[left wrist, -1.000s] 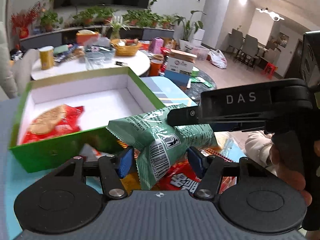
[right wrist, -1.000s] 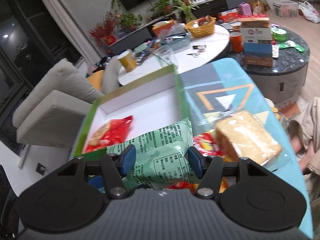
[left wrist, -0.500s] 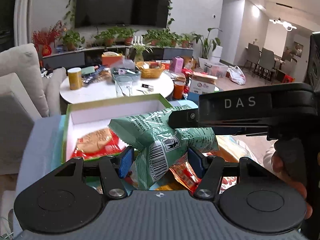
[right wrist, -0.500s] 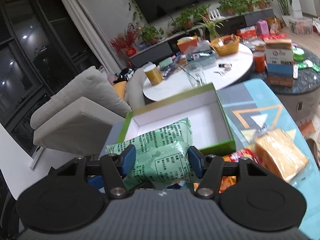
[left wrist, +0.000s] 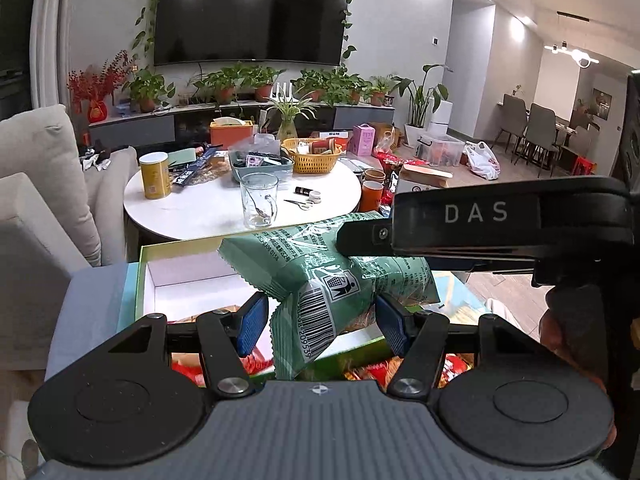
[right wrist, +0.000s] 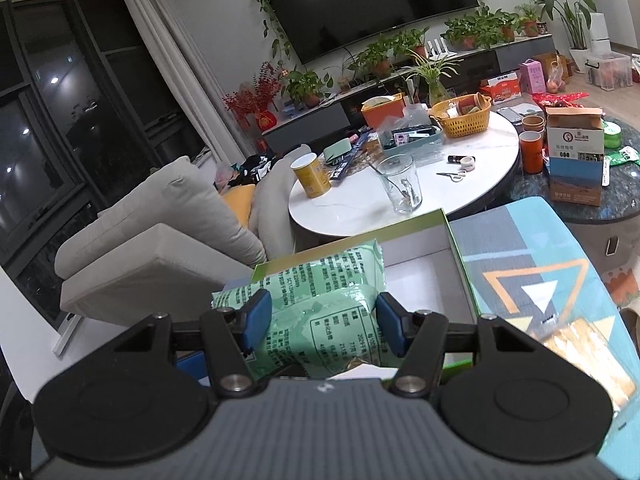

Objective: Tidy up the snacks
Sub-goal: 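Lift the green snack bag and carry it over the green box, then lower the green snack bag into the box and open the right gripper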

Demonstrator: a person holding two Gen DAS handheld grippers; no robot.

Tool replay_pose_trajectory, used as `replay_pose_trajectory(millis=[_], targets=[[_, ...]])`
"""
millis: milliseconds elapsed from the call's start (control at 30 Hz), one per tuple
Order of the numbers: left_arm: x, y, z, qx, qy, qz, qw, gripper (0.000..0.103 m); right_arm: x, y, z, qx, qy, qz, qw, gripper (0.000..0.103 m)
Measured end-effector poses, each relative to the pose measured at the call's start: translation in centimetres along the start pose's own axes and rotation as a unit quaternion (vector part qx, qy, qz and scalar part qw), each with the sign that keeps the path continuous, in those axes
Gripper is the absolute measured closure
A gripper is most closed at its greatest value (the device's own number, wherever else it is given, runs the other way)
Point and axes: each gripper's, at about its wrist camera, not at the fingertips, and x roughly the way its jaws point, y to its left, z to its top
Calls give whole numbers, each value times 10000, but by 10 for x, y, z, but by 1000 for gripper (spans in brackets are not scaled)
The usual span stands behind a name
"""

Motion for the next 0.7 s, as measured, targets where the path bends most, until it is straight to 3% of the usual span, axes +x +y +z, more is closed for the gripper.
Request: replay_pose_trajectory(millis=[700], targets=[[71,20,-5,-207,571,-85,9981,46,53,-24,-6,220,411,-264,9986,48]])
